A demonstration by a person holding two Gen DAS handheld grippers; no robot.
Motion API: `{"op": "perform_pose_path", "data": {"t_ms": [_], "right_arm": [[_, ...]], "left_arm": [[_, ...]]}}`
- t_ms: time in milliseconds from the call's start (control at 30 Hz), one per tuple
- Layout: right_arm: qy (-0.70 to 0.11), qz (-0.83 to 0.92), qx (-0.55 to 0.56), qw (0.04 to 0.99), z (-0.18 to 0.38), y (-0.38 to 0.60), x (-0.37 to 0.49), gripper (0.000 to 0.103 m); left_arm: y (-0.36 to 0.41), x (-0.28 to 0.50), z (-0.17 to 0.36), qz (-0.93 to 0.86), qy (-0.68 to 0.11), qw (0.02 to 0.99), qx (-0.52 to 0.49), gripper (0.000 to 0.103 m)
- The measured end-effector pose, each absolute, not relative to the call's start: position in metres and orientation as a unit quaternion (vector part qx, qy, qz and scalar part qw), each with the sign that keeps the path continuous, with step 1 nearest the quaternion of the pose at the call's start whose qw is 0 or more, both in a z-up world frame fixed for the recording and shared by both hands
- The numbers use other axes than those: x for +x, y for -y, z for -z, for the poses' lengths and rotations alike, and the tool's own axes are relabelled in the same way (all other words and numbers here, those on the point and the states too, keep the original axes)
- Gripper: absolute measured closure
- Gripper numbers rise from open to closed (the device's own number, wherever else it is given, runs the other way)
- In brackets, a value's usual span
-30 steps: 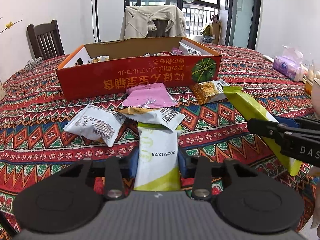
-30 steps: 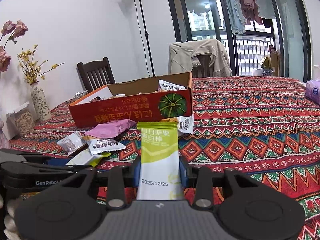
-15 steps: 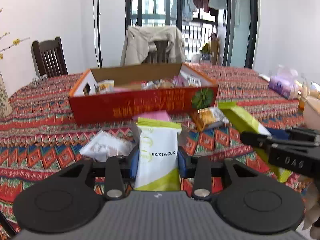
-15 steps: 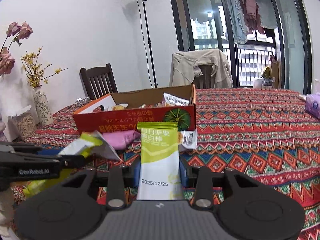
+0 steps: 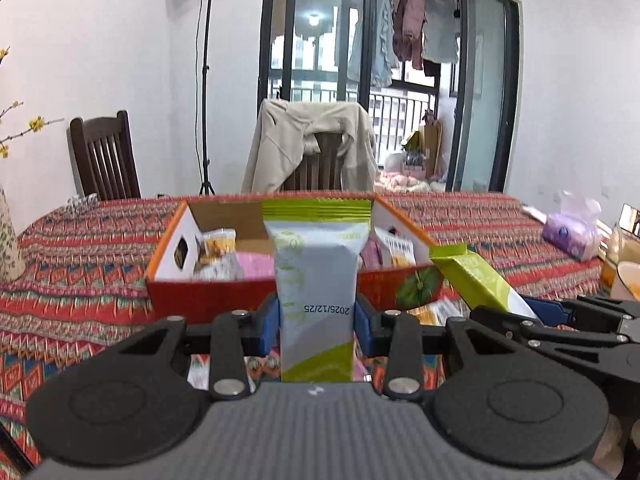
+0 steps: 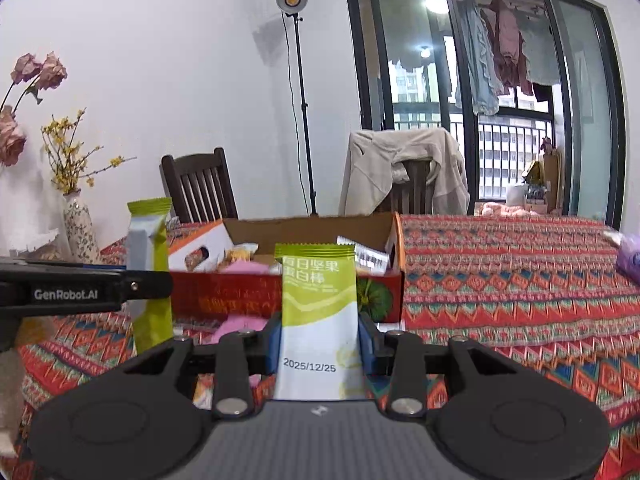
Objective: Organize snacks
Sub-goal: 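Carry both bar packets over the box and lower the right gripper's bar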
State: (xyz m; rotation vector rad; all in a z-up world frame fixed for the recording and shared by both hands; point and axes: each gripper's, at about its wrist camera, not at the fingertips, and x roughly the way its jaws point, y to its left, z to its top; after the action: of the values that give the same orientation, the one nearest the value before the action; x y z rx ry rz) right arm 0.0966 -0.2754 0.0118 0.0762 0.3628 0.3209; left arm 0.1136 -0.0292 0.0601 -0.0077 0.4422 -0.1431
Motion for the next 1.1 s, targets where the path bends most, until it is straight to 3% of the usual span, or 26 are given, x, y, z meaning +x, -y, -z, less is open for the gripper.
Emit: {"op": "perform_pose_path", "data": {"t_ms": [700, 1100], "right_arm": [[-0.147, -0.147, 0.04, 0.977, -0.052, 0.243, 0.222, 0.066], [-0.187, -0.146, 0.079, 0.968, -0.013, 0.233, 0.284, 0.066]], "left_arm": [[0.008, 0.25, -0.083, 0.053, -0.201, 0.975, -0.077, 0.064], [-0.01, 0.311, -0.042, 0.005, -0.249, 0.964, -0.092, 0.064]]}}
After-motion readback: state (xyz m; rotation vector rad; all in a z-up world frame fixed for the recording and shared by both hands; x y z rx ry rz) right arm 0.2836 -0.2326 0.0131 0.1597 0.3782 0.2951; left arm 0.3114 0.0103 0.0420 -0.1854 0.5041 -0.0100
